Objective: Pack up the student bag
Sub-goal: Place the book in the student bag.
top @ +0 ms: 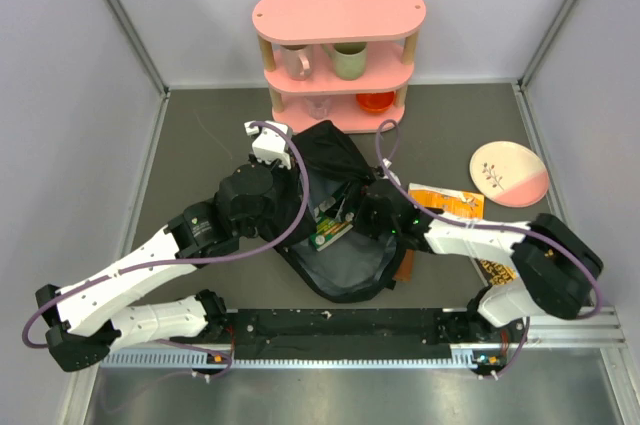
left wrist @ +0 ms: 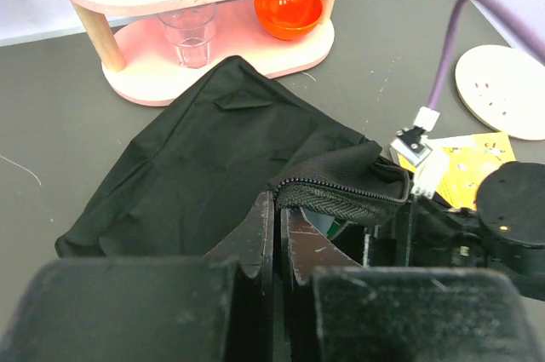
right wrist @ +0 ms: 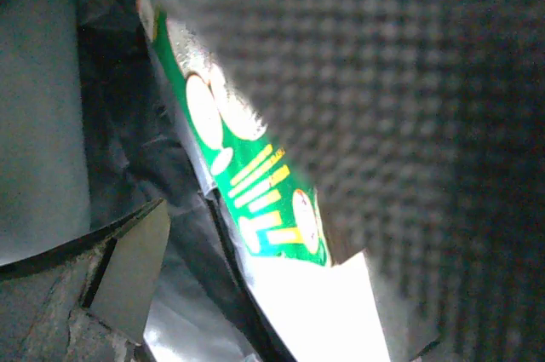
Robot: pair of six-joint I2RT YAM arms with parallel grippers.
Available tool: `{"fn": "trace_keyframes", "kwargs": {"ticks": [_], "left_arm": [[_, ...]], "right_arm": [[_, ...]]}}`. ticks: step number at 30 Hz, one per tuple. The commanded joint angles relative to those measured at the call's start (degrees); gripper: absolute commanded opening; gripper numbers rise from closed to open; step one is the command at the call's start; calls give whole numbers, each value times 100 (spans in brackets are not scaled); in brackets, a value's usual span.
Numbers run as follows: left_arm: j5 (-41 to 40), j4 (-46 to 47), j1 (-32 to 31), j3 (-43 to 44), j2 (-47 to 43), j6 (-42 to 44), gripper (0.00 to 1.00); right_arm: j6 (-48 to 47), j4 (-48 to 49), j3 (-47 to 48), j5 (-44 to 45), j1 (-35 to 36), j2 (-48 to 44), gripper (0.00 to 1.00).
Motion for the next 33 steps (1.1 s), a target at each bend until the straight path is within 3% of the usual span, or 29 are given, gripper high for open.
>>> {"fn": "trace_keyframes", "kwargs": {"ticks": [1, 8, 11, 13, 14, 17, 19, 20, 28, 33], "left_arm": [[-178, 613, 81, 25, -202, -88, 0], [-90, 621, 98, 25, -132, -132, 0], [-81, 639, 98, 17, -123, -150, 0], [-116, 656, 98, -1, -115, -158, 0], [-125, 665, 107, 8, -106, -141, 0], [-90, 621, 116, 52, -88, -132, 0], [-98, 647, 124, 60, -97, -89, 0], [-90, 630, 151, 69, -88, -62, 0], [-46, 525, 326, 263, -88, 175, 0], [174, 428, 880, 289, -123, 263, 0]], "right_arm": [[-430, -1084, 74, 297, 11, -801, 90], [-615, -1542, -136, 174, 29, -1698, 82], [-790, -1360, -328, 156, 20, -2137, 72], [-826, -1131, -514, 226, 38, -2383, 44], [-861, -1156, -549, 244, 29, -2437, 35], [-922, -982, -593, 201, 29, -2315, 20], [-957, -981, -524, 87, 38, -1913, 14], [-1036, -719, -436, -166, 29, -1771, 7], [-712, 56, -85, -74, 38, -787, 5], [-430, 628, 442, -29, 204, 689, 2]]}}
